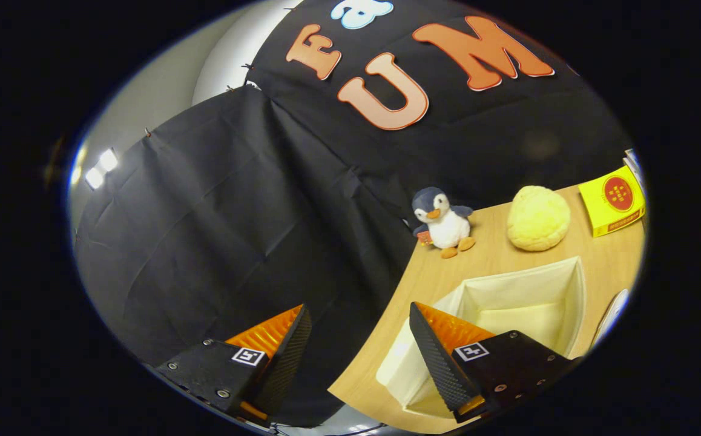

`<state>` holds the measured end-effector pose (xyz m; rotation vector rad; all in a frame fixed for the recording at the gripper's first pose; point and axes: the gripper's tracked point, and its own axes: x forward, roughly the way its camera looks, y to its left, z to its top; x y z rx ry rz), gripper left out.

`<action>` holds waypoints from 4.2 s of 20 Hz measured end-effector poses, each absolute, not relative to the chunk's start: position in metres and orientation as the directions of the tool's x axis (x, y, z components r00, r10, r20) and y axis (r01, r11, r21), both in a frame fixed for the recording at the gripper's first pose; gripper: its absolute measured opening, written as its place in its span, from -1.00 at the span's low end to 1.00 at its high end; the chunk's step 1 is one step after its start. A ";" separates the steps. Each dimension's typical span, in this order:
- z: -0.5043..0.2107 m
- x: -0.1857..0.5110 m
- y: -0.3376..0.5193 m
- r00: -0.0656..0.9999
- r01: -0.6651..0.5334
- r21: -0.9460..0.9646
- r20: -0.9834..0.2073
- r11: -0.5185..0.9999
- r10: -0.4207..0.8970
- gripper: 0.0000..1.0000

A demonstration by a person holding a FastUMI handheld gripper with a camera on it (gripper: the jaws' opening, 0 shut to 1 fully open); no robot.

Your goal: Open the storage box then place both shoes into the box .Put the left shoe in first, then the right shoe, with the right side of both shoes facing outward in a uniform manner.

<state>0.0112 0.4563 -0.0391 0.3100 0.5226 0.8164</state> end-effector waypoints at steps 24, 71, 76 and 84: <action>-0.171 0.057 0.101 0.803 -0.121 0.129 -0.571 0.984 0.173 0.96; -0.282 0.045 0.093 0.481 -0.238 0.415 -0.735 0.878 0.478 -1.00; -0.252 0.048 0.107 0.533 -0.148 0.584 -0.633 0.798 0.562 -1.00; -0.290 0.034 0.076 0.551 -0.242 0.218 -0.771 0.946 0.319 -0.98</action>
